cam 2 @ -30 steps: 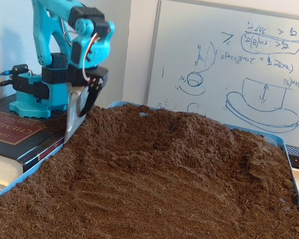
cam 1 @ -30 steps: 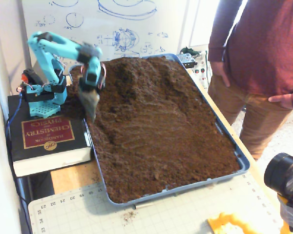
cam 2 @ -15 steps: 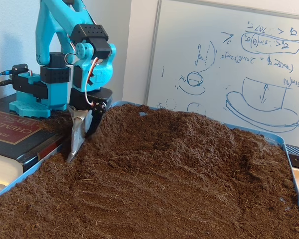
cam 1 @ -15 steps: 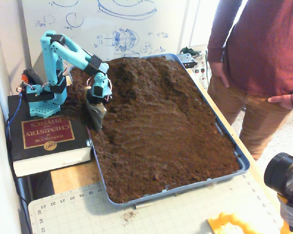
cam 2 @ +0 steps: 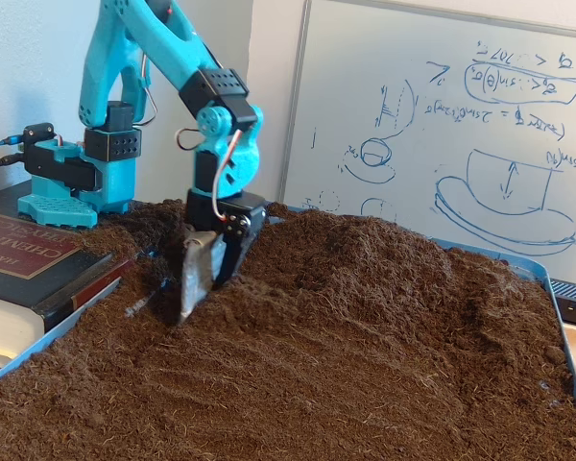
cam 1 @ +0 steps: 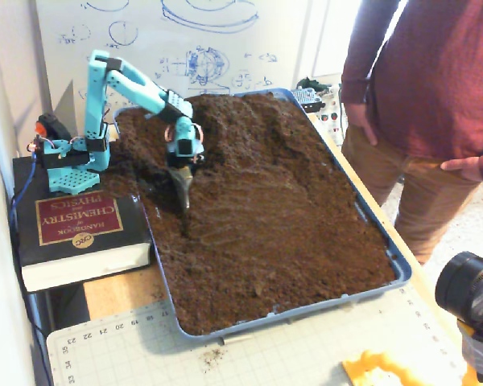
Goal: Build a berm.
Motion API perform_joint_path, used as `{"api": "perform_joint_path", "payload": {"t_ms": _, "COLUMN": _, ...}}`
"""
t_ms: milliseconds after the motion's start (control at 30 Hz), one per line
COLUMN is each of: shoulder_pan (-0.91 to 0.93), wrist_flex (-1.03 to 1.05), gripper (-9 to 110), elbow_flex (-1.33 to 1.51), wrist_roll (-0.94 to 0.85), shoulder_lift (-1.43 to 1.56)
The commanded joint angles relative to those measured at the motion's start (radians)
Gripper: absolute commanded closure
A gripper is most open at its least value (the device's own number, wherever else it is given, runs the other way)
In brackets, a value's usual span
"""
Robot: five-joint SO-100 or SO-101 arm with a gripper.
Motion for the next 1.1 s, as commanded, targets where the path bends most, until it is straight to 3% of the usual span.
{"api": "perform_joint_path", "payload": {"t_ms": 0, "shoulder_pan": -0.051, "wrist_flex": -0.034, "gripper": 101, "elbow_flex": -0.229, "wrist_roll": 0.009, "shoulder_lift": -0.057}}
{"api": "perform_joint_path", "payload": {"t_ms": 233, "shoulder_pan": -0.089, "wrist_flex": -0.023, "gripper": 101, "elbow_flex": -0.469, "wrist_roll": 0.011, "shoulder_lift": -0.158}}
{"api": "perform_joint_path", "payload": {"t_ms": 467, "shoulder_pan": -0.120, "wrist_flex": -0.012, "gripper": 101, "elbow_flex": -0.517, "wrist_roll": 0.012, "shoulder_lift": -0.075}}
{"api": "perform_joint_path", "payload": {"t_ms": 1067, "shoulder_pan": -0.123, "wrist_flex": 0.413, "gripper": 101, "elbow_flex": -0.491, "wrist_roll": 0.011, "shoulder_lift": 0.258}}
